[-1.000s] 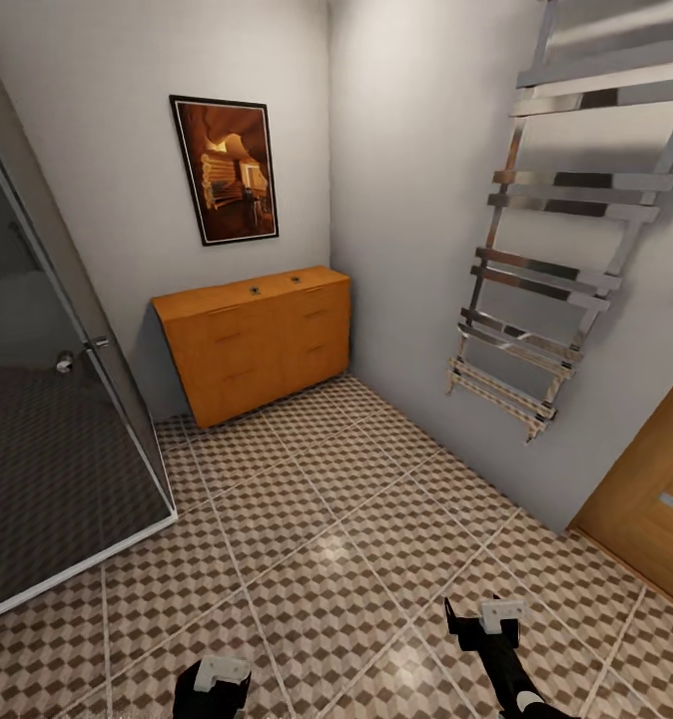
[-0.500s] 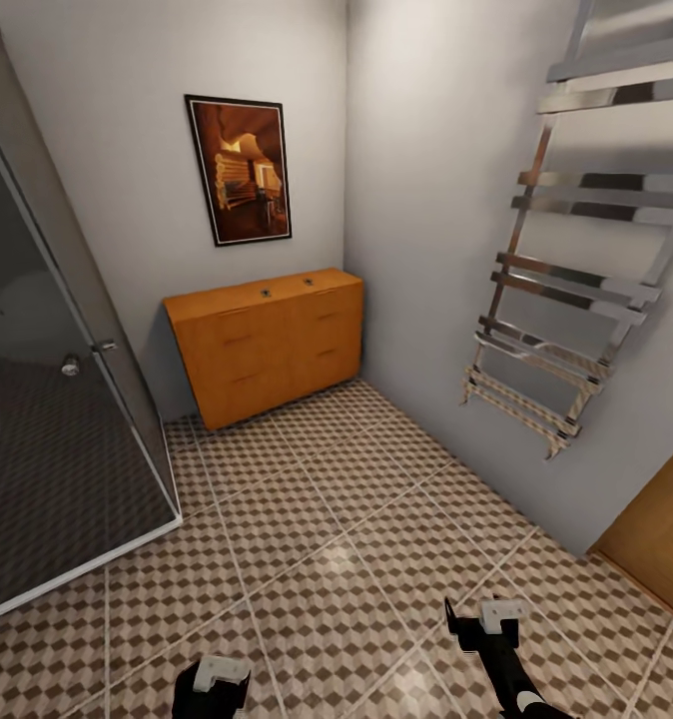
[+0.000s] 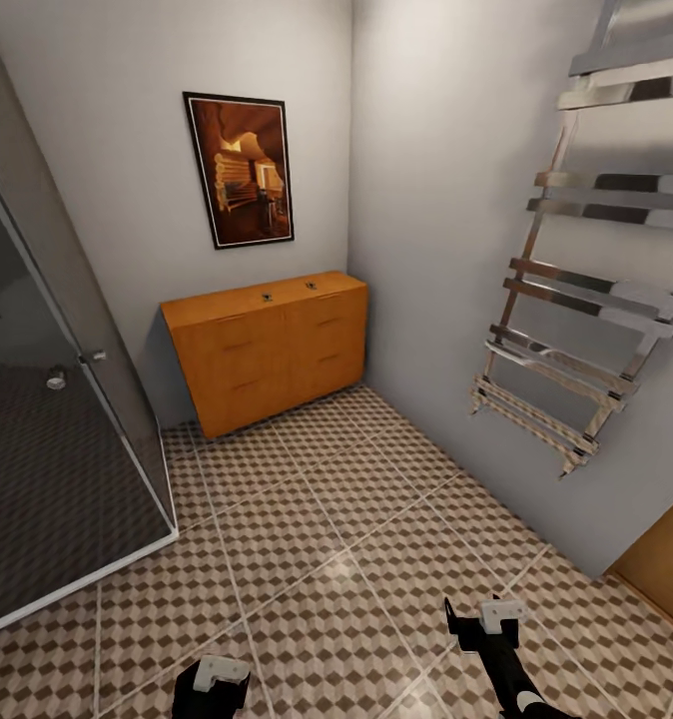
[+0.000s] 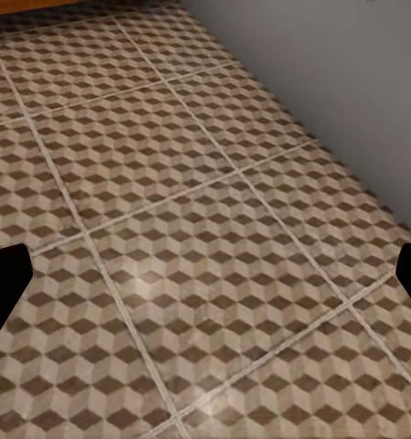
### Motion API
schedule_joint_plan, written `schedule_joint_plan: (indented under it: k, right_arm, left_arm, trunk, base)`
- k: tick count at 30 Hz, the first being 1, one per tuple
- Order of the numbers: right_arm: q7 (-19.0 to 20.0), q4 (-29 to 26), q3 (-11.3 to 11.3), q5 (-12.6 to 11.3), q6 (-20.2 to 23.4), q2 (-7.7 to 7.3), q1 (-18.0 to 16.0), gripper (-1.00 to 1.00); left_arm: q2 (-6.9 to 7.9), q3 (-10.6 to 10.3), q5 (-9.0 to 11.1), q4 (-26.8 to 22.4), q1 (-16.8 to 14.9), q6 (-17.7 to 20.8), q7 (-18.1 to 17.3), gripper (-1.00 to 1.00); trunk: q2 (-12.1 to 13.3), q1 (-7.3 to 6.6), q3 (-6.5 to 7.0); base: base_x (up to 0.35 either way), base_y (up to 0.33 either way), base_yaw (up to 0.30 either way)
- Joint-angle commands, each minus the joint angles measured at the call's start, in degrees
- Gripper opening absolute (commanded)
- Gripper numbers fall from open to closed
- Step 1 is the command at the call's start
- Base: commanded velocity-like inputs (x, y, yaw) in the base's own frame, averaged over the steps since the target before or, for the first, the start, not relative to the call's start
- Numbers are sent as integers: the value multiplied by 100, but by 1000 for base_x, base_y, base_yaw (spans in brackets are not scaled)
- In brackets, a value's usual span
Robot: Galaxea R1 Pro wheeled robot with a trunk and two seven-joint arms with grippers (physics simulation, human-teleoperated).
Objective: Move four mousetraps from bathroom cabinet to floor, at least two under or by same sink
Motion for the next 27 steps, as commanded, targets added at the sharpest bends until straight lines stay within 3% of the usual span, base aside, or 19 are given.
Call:
schedule_joint_plan:
  k: [1,18,27]
  right_arm:
    - [-30,4,51,-24,-14,0,-5,100]
    - [-30,4,51,-24,-14,0,-5,100]
    - [-23,4,51,-24,-14,-5,-5,100]
  left_arm:
    - [-5,-49,52,27,-12,-39,-1,100]
    - [-5,-50,52,27,-12,-39,-1,100]
    - [-5,-50,52,28,-12,-39,-1,100]
  trunk:
    - [-11,6,-11]
    - [-11,6,-11]
    - [-11,6,-11]
  base:
    - [210,0,147]
    - [210,19,213]
    - [209,1,35]
